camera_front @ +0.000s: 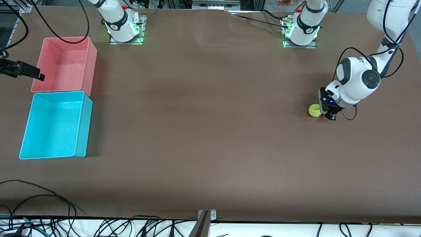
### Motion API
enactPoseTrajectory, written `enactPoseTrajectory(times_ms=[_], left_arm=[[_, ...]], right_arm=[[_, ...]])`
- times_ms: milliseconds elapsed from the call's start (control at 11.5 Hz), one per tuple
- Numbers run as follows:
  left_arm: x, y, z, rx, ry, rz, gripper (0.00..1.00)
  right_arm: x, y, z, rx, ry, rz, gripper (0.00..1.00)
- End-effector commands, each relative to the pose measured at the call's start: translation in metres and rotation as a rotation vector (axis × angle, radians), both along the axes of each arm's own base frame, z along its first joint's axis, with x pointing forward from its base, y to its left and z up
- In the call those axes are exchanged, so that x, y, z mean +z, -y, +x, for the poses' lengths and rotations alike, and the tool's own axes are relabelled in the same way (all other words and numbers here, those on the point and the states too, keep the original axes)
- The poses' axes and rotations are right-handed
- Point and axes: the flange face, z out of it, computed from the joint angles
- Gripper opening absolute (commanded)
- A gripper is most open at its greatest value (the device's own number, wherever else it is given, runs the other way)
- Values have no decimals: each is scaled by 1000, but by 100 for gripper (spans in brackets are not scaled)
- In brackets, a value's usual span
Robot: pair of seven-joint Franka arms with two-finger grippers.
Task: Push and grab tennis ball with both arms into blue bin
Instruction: 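Push the tennis ball with the left gripper toward the right gripper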
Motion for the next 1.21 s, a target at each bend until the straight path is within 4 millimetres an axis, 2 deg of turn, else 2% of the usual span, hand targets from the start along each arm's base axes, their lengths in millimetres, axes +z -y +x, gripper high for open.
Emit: enactPoseTrajectory(times_ms=[0, 173, 434, 520, 607, 780, 867, 1040, 1127], left_arm=[[8, 30, 2, 11, 22, -1, 0], [18, 92, 4, 74, 31, -43, 0], [24, 217, -15, 188, 22, -82, 0], [32, 239, -12, 215, 46, -74, 0], [39, 244, -6, 209, 57, -56, 0], [41, 235, -2, 185, 52, -13, 0], [41, 224, 1, 167, 65, 8, 0], [42, 184, 11, 151, 83, 43, 0], [42, 171, 13, 148, 80, 47, 0]], right_arm=[[5, -2, -1, 2, 4, 15, 100], [5, -2, -1, 2, 4, 15, 100], [5, -2, -1, 2, 4, 15, 100], [5, -4, 0, 5, 4, 15, 100], [5, -4, 0, 5, 4, 16, 100], [5, -4, 0, 5, 4, 17, 100], [5, -4, 0, 5, 6, 16, 100], [4, -4, 0, 5, 4, 16, 100], [3, -4, 0, 5, 3, 16, 100]])
